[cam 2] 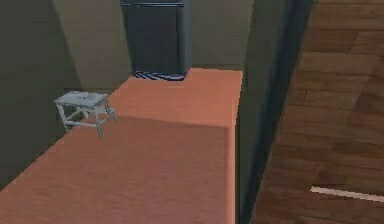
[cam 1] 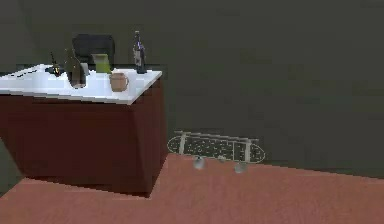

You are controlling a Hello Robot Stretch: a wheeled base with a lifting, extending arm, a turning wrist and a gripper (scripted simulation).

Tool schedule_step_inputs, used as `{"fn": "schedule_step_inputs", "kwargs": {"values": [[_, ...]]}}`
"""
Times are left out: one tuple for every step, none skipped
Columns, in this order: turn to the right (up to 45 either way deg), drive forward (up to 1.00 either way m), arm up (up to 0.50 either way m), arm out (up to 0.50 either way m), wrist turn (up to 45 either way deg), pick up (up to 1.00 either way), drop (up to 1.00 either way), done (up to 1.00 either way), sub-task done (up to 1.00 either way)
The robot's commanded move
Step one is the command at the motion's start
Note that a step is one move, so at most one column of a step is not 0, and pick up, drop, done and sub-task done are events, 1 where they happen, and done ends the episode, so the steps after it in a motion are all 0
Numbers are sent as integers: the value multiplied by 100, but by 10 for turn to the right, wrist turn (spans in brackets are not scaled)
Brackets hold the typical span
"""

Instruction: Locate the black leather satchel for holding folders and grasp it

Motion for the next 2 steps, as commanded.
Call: {"fn": "schedule_step_inputs", "kwargs": {"values": [[0, 40, 0, 0, 0, 0, 0, 0, 0], [-450, 0, 0, 0, 0, 0, 0, 0, 0]]}}
